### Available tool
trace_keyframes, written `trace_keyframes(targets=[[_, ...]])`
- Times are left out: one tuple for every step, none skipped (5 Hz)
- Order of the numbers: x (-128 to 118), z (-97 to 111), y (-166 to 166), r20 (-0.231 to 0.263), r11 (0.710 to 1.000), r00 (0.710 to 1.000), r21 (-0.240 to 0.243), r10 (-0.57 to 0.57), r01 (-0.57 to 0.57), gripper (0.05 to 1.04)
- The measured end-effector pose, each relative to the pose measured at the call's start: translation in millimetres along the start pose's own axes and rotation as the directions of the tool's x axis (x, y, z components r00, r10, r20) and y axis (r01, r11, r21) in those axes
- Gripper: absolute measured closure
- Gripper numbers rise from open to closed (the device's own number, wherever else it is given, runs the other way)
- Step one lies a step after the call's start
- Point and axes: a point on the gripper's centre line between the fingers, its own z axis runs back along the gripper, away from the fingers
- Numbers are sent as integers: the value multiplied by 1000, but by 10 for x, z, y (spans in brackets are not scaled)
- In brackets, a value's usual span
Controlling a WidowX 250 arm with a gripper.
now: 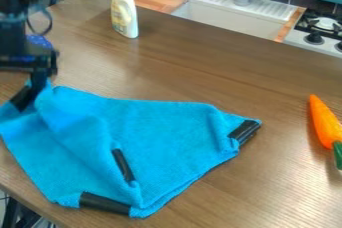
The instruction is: Unfold the cloth from right to left
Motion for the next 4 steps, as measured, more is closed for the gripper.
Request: trace_keyframes(targets=[[-15,454,-35,85,998,996,-67,-3,9,84],[24,977,-84,137,988,990,-148,-26,46,84],[58,1428,-135,147,977,987,-191,-68,95,84],[146,1495,-52,12,978,997,-195,80,-76,84]])
